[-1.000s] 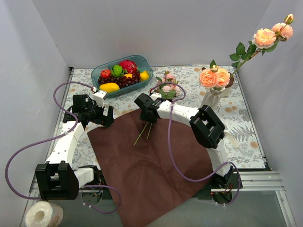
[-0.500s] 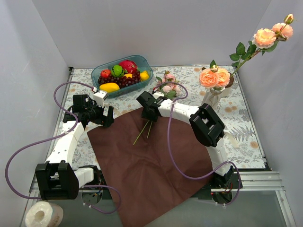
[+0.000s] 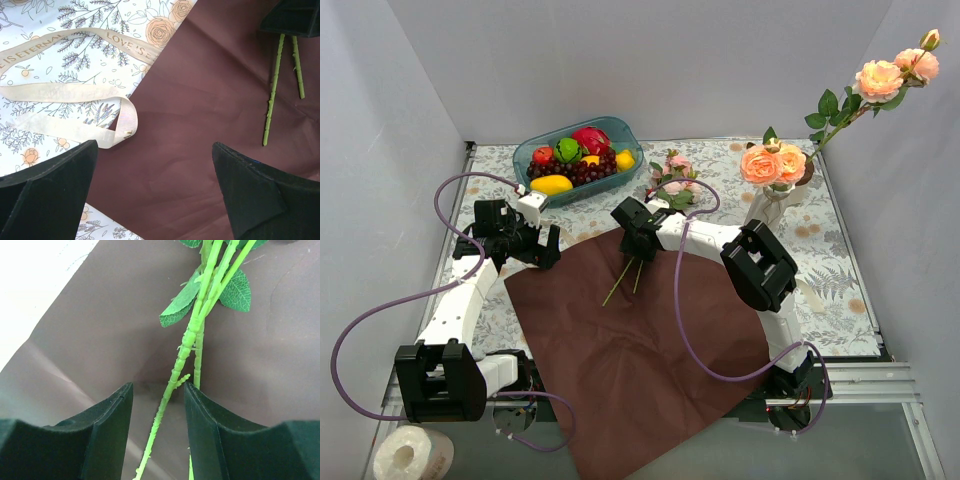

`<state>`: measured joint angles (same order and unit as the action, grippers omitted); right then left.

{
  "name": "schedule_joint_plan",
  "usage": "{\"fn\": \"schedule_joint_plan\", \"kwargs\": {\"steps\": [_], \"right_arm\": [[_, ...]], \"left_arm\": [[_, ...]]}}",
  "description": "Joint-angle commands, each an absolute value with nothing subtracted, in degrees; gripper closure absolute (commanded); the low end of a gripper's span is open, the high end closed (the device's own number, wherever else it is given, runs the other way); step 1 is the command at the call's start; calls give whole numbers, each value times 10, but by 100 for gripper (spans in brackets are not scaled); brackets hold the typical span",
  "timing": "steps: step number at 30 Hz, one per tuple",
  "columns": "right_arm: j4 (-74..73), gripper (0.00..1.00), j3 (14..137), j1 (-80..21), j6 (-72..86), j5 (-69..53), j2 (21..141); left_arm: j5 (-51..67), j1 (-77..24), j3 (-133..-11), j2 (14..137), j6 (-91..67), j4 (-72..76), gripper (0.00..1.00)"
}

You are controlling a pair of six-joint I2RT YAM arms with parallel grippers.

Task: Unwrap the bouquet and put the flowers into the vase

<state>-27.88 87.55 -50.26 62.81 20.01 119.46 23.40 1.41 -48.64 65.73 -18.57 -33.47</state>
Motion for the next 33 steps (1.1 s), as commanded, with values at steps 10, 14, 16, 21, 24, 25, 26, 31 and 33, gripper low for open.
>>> {"fn": "schedule_joint_plan", "kwargs": {"steps": [10,14,16,21,24,25,26,31,33], "right_arm": [[-297,60,908,-500,644,243,1210],[-357,61,969,-500,646,269,1246],[-385,61,998,-500,649,279,1267],[-416,94,985,-503,657,303,1273],[-397,99,940,-510,668,326,1239],[-391,99,931,-511,669,332,1230],[-388,99,918,-512,671,344,1220],[-373,99,927,-533,657,414,1154],[-353,99,934,-541,630,424,1117]], "left_arm": [[241,18,-488,648,-171,-346,2],[244,18,-493,648,-170,-348,2],[245,18,-497,648,-169,-353,2],[247,19,-497,647,-166,-355,2],[248,20,-497,646,-163,-359,2],[248,21,-497,645,-163,-360,2],[249,21,-498,643,-163,-361,2],[252,20,-507,639,-163,-371,2],[252,21,-510,635,-164,-374,2]]}}
